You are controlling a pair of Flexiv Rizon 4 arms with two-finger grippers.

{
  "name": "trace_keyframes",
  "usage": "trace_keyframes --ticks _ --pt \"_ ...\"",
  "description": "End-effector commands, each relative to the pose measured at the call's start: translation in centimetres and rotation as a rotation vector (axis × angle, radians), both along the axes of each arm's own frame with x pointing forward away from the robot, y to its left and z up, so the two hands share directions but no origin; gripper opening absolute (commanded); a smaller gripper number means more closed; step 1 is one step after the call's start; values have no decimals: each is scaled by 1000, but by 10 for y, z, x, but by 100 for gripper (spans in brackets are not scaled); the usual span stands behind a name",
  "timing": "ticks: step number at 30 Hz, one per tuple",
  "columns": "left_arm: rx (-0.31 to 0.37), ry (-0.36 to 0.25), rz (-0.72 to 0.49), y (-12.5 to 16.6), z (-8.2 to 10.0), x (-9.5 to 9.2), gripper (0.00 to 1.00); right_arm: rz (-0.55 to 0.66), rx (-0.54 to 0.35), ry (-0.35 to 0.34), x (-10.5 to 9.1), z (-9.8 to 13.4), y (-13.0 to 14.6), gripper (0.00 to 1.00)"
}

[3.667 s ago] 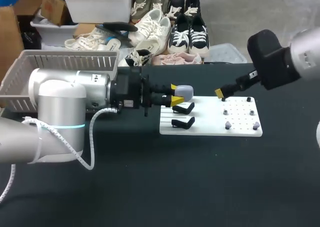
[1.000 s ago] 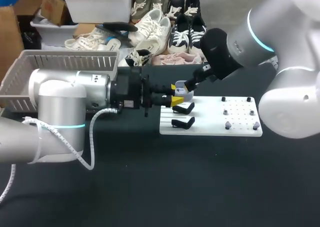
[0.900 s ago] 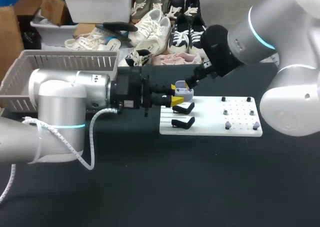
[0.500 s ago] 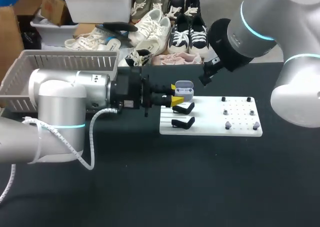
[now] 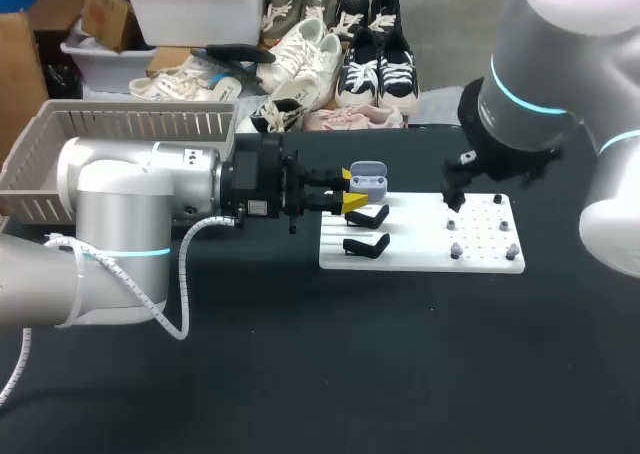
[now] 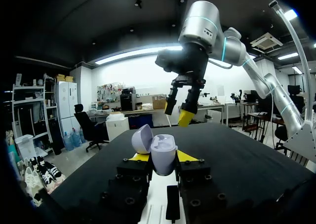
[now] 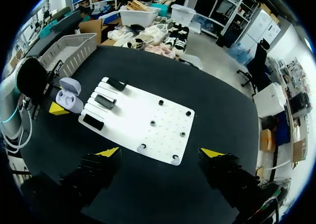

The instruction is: Pick up each earbud case from the left stands, insert the matching earbuds, close the lid, and place the case in the box.

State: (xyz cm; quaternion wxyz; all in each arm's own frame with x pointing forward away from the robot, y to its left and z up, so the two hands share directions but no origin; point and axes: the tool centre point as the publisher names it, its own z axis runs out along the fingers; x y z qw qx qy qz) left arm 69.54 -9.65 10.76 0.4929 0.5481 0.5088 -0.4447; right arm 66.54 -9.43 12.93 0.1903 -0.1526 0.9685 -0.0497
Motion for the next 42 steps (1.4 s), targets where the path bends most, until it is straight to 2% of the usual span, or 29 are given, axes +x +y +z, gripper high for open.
trace_keyframes --ticks 1,13,20,31,35,39,40,41,42 --pt "-1 -2 5 0 0 -1 0 -28 -15 7 -9 -9 -6 100" --pt "-1 -2 5 0 0 -1 0 -86 -58 97 -32 -40 -31 100" --pt "-1 -2 5 0 0 -1 0 -95 -50 139 -39 -55 -41 100" --pt "-1 -2 5 0 0 -1 0 -53 -56 140 -36 -72 -51 100" --pt "-1 -2 5 0 0 -1 0 -42 -56 137 -33 -76 -53 81" --pt "-1 -2 5 0 0 -1 0 -30 -52 136 -28 -79 -52 68" --pt "-1 -2 5 0 0 -1 0 -28 -52 135 -27 -80 -52 63" --pt "-1 -2 5 0 0 -1 0 -26 -50 136 -27 -81 -51 53" --pt "-1 -2 5 0 0 -1 0 -24 -49 137 -26 -82 -51 49"
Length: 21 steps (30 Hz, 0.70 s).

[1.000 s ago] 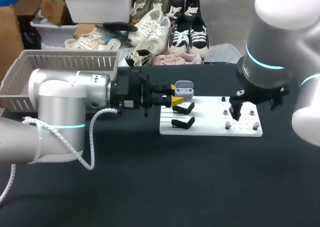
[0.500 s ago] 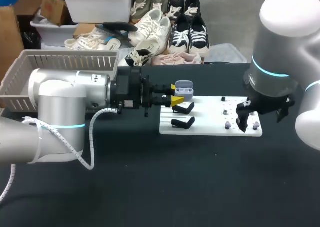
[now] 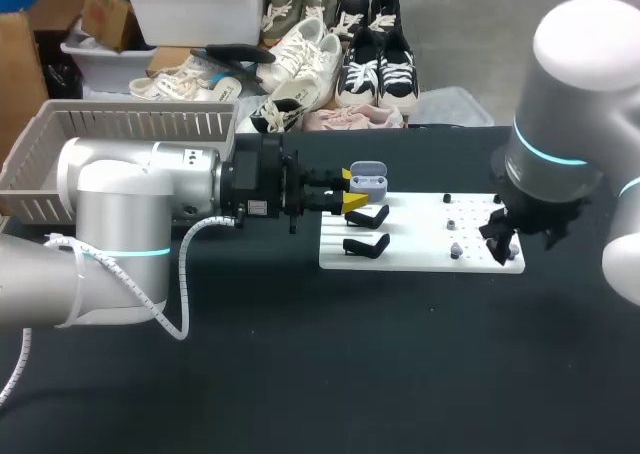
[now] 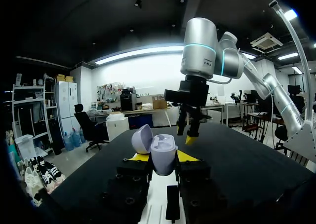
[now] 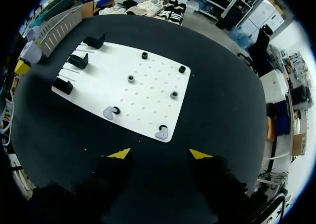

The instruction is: Pick up each earbud case from the left stands, insert the matching earbuds, close the lid, and place the case in the box.

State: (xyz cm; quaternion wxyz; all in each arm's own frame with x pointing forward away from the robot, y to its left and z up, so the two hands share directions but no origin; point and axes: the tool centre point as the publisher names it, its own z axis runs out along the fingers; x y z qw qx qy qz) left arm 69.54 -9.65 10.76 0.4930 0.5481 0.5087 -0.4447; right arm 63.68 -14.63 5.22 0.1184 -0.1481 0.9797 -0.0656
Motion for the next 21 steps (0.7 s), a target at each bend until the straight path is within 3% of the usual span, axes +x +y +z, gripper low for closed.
trace_keyframes --ticks 1,13,21 --pt "-1 -2 5 0 0 -1 0 3 2 -1 4 -5 1 49" --pt "-1 -2 5 0 0 -1 0 16 2 7 14 -18 2 55" --pt "-1 -2 5 0 0 -1 0 16 -1 9 18 -24 0 49"
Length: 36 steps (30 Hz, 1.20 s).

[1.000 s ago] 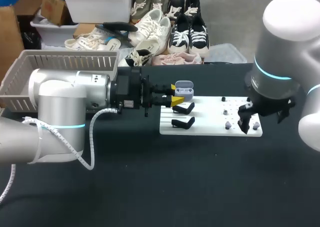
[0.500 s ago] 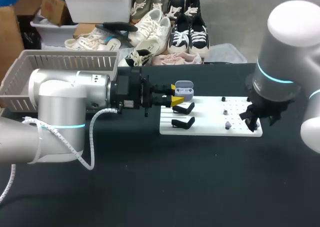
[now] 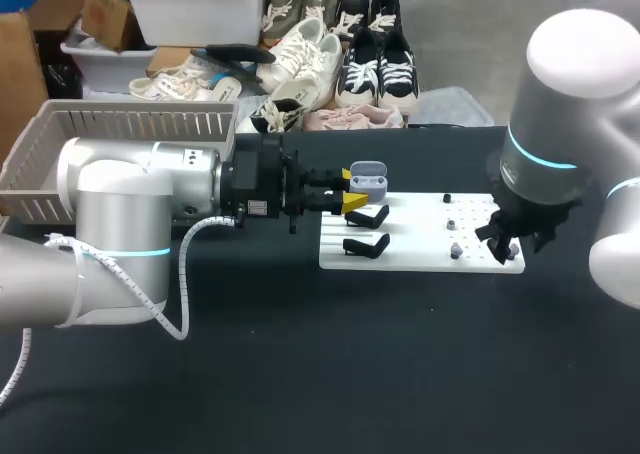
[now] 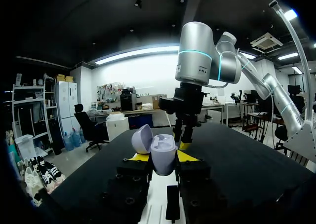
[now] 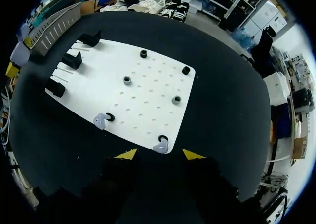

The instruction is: Pick up each earbud case from the left stands, insert the matching earbuds, close the lid, and place the case in the box.

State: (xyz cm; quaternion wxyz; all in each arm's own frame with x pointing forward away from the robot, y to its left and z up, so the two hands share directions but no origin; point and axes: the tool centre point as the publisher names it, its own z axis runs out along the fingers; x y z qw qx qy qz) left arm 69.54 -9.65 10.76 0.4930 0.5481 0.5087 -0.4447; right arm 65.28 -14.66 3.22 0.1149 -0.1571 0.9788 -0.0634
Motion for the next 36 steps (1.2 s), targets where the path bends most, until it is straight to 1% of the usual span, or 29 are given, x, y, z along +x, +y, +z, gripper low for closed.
trace_keyframes --ticks 1,11,15,31,33,34,36 --pt "-1 -2 5 0 0 -1 0 -2 -2 1 3 -5 0 48" --pt "-1 -2 5 0 0 -1 0 -3 -1 4 3 -8 -1 44" --pt "-1 -2 5 0 0 -1 0 -4 -1 7 4 -9 -1 39" --pt "-1 -2 5 0 0 -1 0 1 -6 14 7 -13 0 32" --pt "-1 -2 5 0 0 -1 0 1 -6 15 8 -14 0 29" --pt "-1 -2 5 0 0 -1 0 1 -6 16 8 -14 0 26" --pt "-1 -2 5 0 0 -1 0 1 -6 17 8 -14 0 14"
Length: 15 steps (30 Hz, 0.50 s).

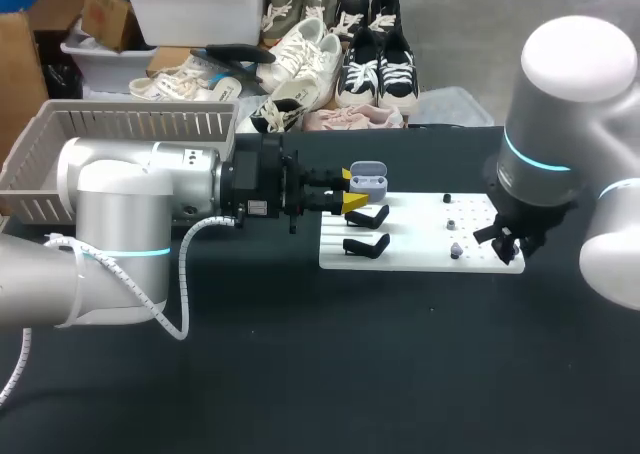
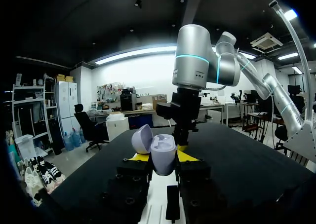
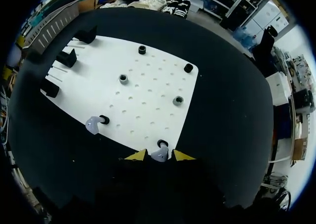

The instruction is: Pick up each earbud case from the left stands, insert the matching earbuds, close the lid, and place the case in the box.

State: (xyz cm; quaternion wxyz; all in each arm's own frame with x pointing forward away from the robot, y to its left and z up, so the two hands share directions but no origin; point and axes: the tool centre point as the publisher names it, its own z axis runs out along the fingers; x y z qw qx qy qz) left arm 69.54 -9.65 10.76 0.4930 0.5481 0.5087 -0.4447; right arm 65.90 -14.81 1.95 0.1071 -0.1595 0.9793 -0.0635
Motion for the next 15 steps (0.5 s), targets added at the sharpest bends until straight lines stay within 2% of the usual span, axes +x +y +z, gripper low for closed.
trace_keyframes --ticks 1,2,3,15 --pt "-1 -2 5 0 0 -1 0 -2 -4 3 2 -1 1 13" --pt "-1 -2 5 0 0 -1 0 -2 -4 4 2 -2 2 9" --pt "-1 -2 5 0 0 -1 0 -2 -4 4 2 -2 2 0" --pt "-1 -2 5 0 0 -1 0 -8 -3 1 -1 1 1 0"
